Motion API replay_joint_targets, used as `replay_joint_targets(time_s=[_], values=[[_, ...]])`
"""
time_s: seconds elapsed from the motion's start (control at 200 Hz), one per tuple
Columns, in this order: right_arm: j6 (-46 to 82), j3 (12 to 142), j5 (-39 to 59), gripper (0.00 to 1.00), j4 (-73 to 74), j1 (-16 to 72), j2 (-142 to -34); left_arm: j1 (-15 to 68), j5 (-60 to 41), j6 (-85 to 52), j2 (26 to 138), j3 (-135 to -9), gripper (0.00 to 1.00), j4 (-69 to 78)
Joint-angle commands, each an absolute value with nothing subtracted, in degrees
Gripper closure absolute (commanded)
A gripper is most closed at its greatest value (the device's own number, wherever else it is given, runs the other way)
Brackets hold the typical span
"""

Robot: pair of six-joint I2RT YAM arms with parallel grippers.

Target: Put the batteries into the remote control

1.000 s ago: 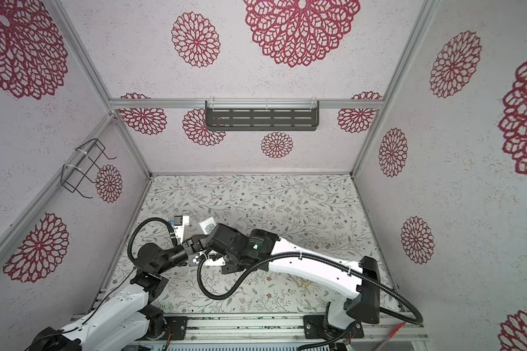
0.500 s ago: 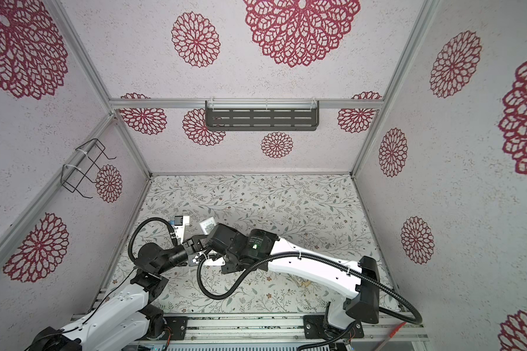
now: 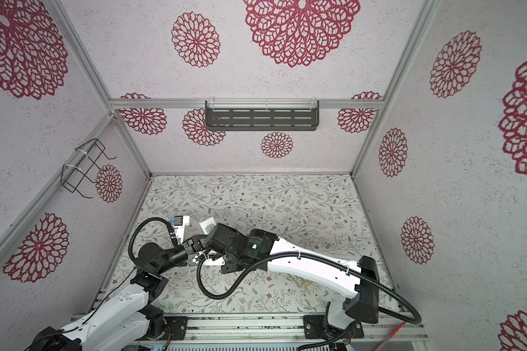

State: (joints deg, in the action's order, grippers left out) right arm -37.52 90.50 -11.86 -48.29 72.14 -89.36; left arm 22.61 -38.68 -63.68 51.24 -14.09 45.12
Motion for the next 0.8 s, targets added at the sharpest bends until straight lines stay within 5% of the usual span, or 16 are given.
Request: replay_joint_targets(time_s=[0.0, 0.796], values=[[-37.77, 90.00, -11.26, 0.87, -49.11, 71.96, -90.43, 22.59, -39.37, -64.68, 50.72, -15.14, 1.00, 50.00], [-37.64, 89.40, -9.24, 0.87, -49.84, 71.94, -91.27, 22.59, -39.38, -64.84, 50.54, -15.12, 1.00, 50.19]])
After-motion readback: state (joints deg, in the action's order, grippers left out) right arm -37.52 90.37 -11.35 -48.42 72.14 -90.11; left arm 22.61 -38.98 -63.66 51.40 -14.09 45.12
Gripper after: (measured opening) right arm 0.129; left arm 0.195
